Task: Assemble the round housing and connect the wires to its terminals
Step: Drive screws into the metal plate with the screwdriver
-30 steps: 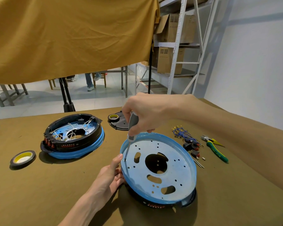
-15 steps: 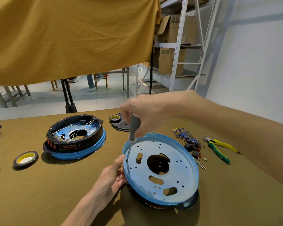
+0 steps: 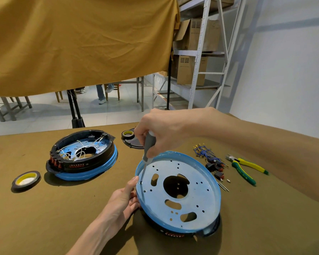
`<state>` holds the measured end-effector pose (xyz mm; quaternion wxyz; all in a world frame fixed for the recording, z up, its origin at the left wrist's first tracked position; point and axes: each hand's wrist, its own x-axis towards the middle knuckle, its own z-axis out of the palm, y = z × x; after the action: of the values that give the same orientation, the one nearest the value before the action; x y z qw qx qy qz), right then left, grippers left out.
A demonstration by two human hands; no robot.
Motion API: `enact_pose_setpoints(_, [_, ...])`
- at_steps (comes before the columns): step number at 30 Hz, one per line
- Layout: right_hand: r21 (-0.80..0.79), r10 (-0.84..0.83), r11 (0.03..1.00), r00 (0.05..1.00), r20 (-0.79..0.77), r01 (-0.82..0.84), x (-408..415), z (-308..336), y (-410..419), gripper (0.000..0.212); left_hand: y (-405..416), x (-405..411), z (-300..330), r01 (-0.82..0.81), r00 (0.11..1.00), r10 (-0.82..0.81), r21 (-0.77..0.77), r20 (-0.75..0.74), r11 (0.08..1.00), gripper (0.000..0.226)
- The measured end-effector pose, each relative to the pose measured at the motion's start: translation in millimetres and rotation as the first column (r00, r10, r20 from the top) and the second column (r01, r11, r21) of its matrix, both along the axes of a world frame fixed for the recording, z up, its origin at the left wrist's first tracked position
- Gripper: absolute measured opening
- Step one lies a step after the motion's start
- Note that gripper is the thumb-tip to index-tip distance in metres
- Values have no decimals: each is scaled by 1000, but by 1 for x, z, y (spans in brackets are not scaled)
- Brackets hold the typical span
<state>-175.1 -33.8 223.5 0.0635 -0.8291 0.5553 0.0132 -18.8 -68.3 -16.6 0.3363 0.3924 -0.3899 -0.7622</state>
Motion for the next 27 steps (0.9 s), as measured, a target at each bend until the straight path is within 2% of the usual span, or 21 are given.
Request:
enact_pose_setpoints(12, [-34, -19, 999, 1000, -15, 18, 4, -4, 8, 26, 1, 0, 4, 4, 1000, -4, 3, 26, 1000, 77])
enact_pose_setpoints(16, [-13, -95, 995, 994, -62, 94, -8, -13, 16, 26, -1, 4, 8, 54, 998, -54, -5, 25, 999, 60])
enact_pose_setpoints(18, [-27, -163, 986, 987, -11, 162, -23, -18, 25, 28, -1, 5, 11, 45, 998, -44, -8, 41, 999, 51])
enact_pose_setpoints(20, [-42, -267, 961, 955, 128, 274, -44, -24, 38, 26, -1, 5, 12, 26, 997, -25, -2, 72, 1000, 50])
enact_pose_setpoints(23, [-63, -429, 869, 812, 396, 490, -79, -49, 54, 26, -1, 5, 16, 9, 990, -7, -17, 138, 1000, 44])
enact_pose_setpoints(25, [-32, -510, 766, 638, 577, 642, -100, -79, 63, 30, -2, 4, 18, -21, 983, 29, -46, 183, 999, 37])
enact_pose_setpoints(27, [33, -561, 615, 407, 721, 788, -118, -114, 70, 35, -3, 1, 17, -27, 975, 51, -113, 217, 993, 30])
